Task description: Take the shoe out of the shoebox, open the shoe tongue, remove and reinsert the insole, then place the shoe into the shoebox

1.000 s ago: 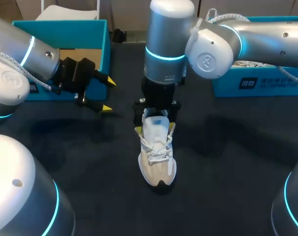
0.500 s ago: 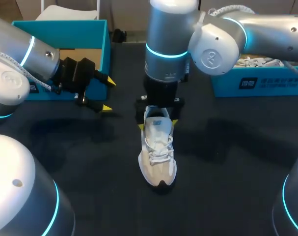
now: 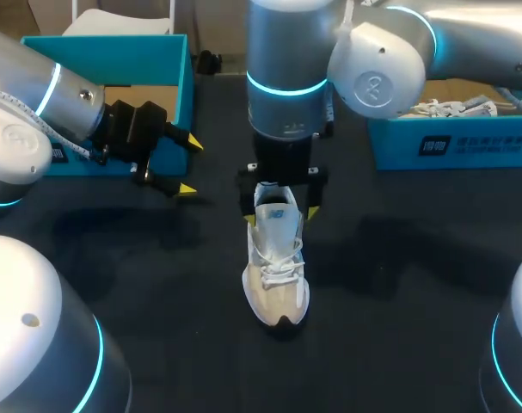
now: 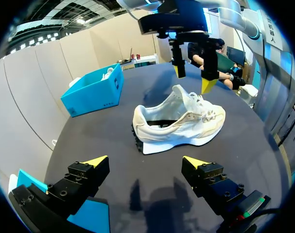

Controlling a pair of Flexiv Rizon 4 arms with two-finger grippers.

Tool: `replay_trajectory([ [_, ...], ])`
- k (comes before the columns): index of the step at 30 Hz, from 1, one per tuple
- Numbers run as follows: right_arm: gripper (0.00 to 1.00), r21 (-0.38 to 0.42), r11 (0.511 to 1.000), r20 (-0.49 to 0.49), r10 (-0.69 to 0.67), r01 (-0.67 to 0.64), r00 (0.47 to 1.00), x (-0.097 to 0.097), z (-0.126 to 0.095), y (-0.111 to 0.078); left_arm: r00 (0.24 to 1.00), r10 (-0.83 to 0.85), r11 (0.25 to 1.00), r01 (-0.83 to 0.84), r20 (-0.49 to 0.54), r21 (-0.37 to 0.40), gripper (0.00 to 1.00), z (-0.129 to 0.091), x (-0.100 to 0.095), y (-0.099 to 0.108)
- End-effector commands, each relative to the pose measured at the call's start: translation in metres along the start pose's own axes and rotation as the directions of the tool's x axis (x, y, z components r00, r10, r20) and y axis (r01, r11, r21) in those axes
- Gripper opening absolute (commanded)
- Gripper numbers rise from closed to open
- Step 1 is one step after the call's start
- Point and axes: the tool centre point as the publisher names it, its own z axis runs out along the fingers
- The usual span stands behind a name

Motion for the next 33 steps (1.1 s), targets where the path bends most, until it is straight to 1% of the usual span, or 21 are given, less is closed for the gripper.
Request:
replay_trajectory([
  [1,0.44,-0.008,1.0,0.012,0.013,-0.013,1.0,0.006,0.0,-0.007,1.0,0.001,1.0,-0.001,-0.001,-0.001,1.0,-0.001,0.0,0.0],
  [2,0.4,-0.007,1.0,0.015,0.016,-0.016,1.0,0.007,0.001,-0.01,1.0,0.001,1.0,-0.001,-0.001,-0.001,1.0,-0.001,0.0,0.0],
  [3,0.29,-0.01,1.0,0.014,0.019,-0.019,1.0,0.008,0.002,-0.012,1.0,0.001,1.0,-0.001,-0.001,-0.001,1.0,-0.001,0.0,0.0],
  [5,0.28,-0.013,1.0,0.016,0.022,-0.022,1.0,0.009,0.004,-0.013,1.0,0.001,1.0,-0.001,-0.001,-0.001,1.0,-0.001,0.0,0.0],
  [9,0.33,-0.01,0.999,0.019,0.034,-0.034,0.999,0.006,0.01,-0.017,1.0,0.001,1.0,-0.001,-0.001,-0.001,1.0,-0.001,0.0,0.0],
  [13,0.31,-0.005,0.999,0.017,0.034,-0.034,0.999,0.002,0.016,-0.012,1.0,0.001,1.0,-0.001,-0.001,-0.001,1.0,-0.001,0.0,0.0],
  [15,0.31,0.0,1.0,0.012,0.021,-0.021,1.0,0.0,0.022,-0.008,1.0,0.001,1.0,-0.001,-0.001,-0.001,1.0,-0.001,0.0,0.0],
  [18,0.35,0.005,1.0,0.003,0.007,-0.007,1.0,-0.001,0.029,0.001,1.0,0.001,1.0,-0.001,-0.001,-0.001,1.0,-0.001,0.0,0.0],
  [24,0.34,0.009,1.0,-0.014,-0.02,0.02,1.0,-0.007,0.043,0.015,1.0,0.001,1.0,-0.001,-0.001,-0.001,1.0,-0.001,0.0,0.0],
  [27,0.35,0.007,1.0,-0.015,-0.03,0.03,0.999,-0.009,0.044,0.019,1.0,0.001,1.0,-0.001,-0.001,-0.001,1.0,-0.001,0.0,0.0],
  [33,0.35,-0.018,0.999,0.017,-0.036,0.036,0.999,-0.012,0.026,0.02,1.0,0.001,1.0,-0.001,-0.001,-0.001,1.0,-0.001,0.0,0.0],
])
